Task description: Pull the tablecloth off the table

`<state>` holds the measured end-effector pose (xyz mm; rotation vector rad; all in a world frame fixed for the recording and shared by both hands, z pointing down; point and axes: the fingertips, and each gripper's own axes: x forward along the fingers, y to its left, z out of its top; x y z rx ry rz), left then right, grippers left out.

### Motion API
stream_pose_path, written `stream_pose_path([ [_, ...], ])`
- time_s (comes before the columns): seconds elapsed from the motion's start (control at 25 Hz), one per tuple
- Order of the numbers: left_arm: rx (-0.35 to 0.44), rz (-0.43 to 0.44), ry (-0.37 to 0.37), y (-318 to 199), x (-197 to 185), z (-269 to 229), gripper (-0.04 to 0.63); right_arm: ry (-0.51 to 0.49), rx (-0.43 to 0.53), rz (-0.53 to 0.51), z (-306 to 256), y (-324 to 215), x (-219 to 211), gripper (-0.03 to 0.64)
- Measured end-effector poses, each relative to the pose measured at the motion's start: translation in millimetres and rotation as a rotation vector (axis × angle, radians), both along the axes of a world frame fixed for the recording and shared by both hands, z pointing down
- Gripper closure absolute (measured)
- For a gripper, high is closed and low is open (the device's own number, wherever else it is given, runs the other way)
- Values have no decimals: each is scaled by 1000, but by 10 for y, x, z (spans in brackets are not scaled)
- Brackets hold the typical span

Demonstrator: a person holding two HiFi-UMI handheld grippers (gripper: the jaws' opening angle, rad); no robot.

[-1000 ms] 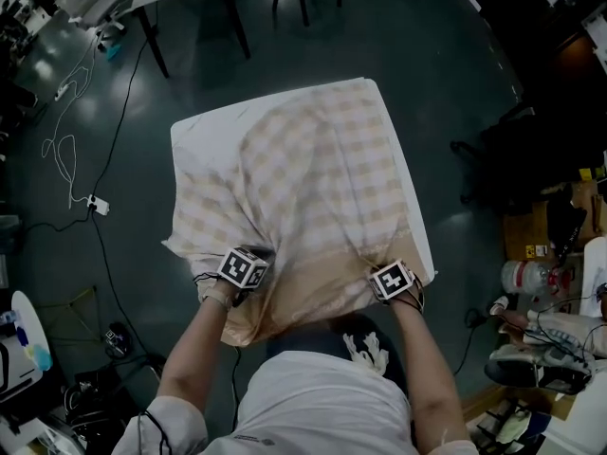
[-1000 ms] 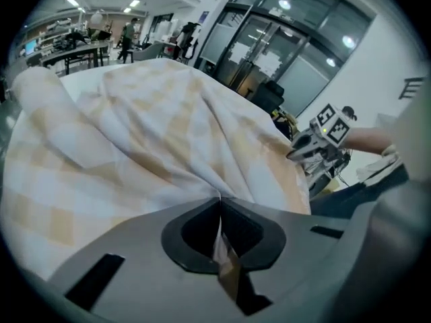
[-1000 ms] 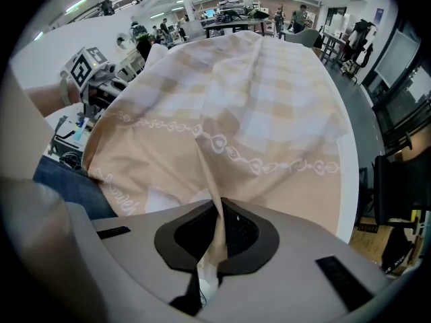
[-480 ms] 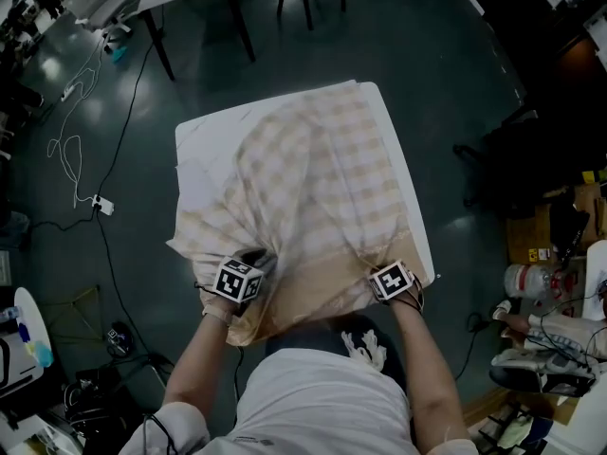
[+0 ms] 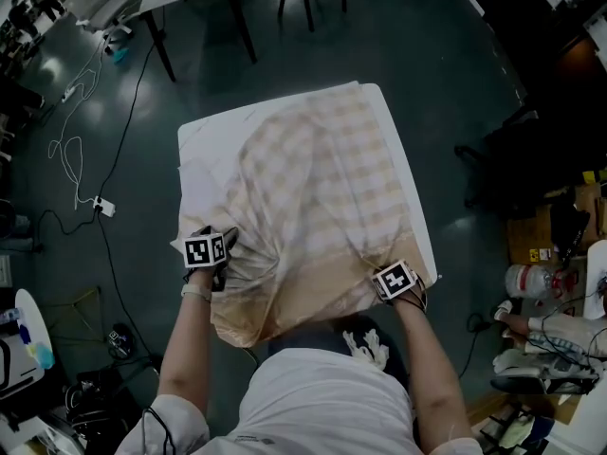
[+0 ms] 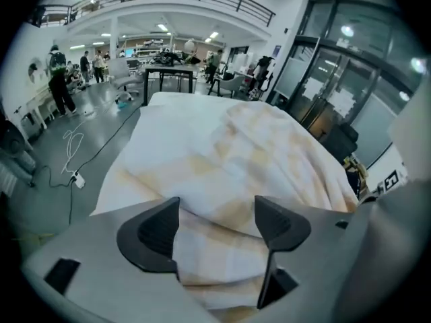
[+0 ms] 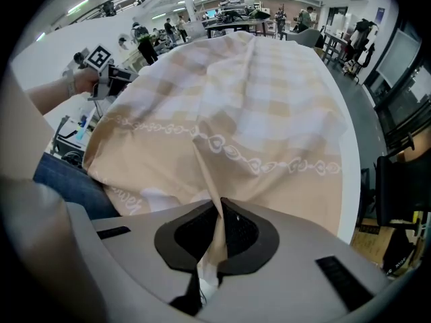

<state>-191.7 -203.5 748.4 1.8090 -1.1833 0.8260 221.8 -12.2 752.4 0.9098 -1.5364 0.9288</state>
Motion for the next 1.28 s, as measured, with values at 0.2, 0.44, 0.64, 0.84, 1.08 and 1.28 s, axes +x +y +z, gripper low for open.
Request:
stream_pose_path([
  [0.2,53,94,-125,-103,17,105,268,0,-8,9,-10,11,-16,589],
  [0.44,79,90,-149,-174,57,114,270,13,-18,10,-5,-2,26,588],
  [0.64,77,111,-122,-152,19,84,400,21,-8,7,-6,-16,-8,589],
  [0.84,22,99,-41,37,139,98,555,32,17,35,2,-6,4,588],
  [1.08,-11,80,22,345,155,52,560,13,54,50,-19,1,36,588],
  [1.28,-29,108,42,597,147,87,561,-118,53,45,-148,-36,-51,515],
])
